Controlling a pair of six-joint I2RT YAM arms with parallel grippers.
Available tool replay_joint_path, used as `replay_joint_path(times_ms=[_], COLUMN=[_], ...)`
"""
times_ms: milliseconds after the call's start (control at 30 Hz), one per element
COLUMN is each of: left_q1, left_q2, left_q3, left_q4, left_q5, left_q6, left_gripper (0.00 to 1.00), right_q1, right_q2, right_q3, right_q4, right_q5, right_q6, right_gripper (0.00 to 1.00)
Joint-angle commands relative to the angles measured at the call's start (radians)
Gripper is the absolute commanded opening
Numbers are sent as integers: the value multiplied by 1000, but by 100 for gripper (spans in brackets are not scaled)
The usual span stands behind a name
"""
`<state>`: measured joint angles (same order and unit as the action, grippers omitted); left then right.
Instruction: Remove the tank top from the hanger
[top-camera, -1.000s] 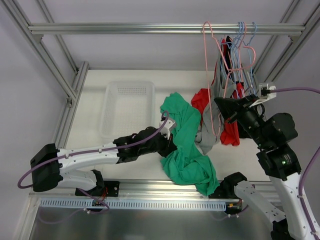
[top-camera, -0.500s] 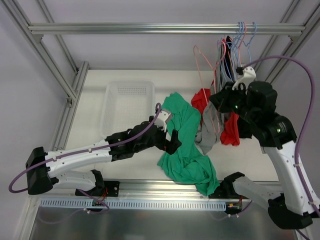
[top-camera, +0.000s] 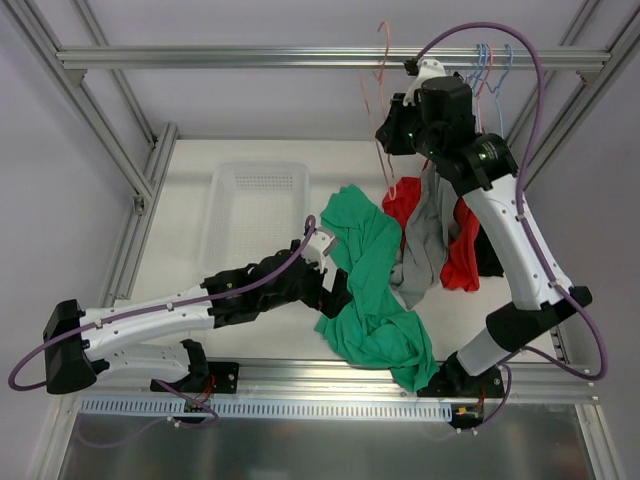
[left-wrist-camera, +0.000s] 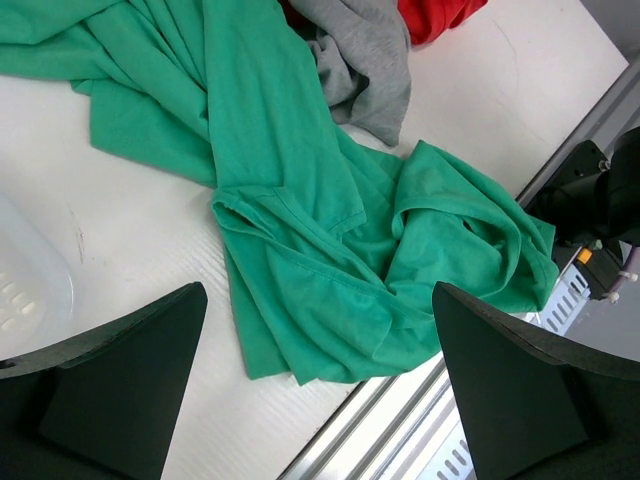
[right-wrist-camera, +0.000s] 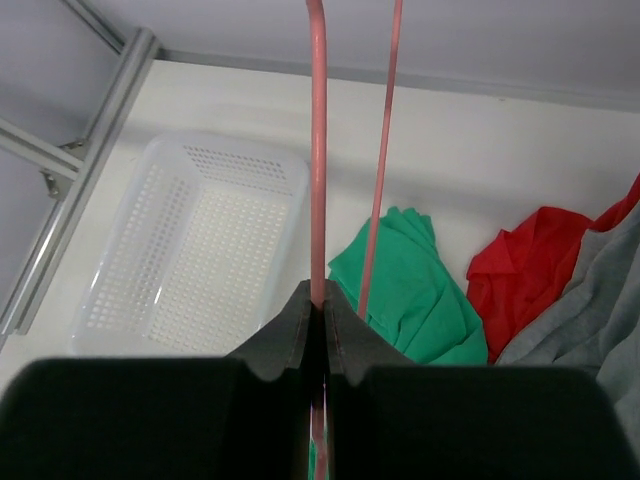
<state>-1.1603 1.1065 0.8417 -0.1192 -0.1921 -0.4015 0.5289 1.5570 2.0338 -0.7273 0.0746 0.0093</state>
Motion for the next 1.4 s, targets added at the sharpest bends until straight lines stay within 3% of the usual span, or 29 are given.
replay_joint_path(times_ms=[0, 267, 333, 367, 433, 467, 567, 900, 1033, 1233, 1333, 1367], left_q1=[-13, -12, -13, -13, -13, -13, -13, -13, -13, -13, -13, -13], left_q2=[-34, 16, 50, 67, 129, 156, 262, 688, 766, 894, 895, 889], left_q3=[8, 45, 71, 83, 126, 140, 200, 494, 487, 502, 476, 462], left_q4=[-22, -43, -43, -43, -42, -43, -43, -138, -157, -154, -151, -152], left_q5=[-21, -29, -27, -26, -20, -17, 5, -50, -78, -40, -47, -52], left_q6=[6, 6, 7, 10, 19, 21, 29, 40, -37, -137, -197, -203], left_gripper=[99, 99, 99, 99, 99, 99, 99, 99, 99, 97, 78, 51], right_q1=[5, 5, 6, 6, 6, 6, 5, 3, 3, 3, 3, 2], right_q2=[41, 19, -24, -40, -73, -119, -245, -701, -836, -907, -911, -911], right_q3=[48, -79, -110, -128, -141, -150, -208, -438, -451, -480, -492, -495], right_q4=[-18, -6, 12, 14, 11, 12, 6, -144, -207, -216, -216, -216], right_q5=[73, 65, 54, 51, 39, 40, 47, 27, 25, -27, -42, -45], right_q6=[26, 93, 95, 93, 87, 83, 54, -75, -86, -72, -74, -74], right_gripper=[0, 2, 21, 43, 63, 79, 99, 100, 100, 99, 100, 99])
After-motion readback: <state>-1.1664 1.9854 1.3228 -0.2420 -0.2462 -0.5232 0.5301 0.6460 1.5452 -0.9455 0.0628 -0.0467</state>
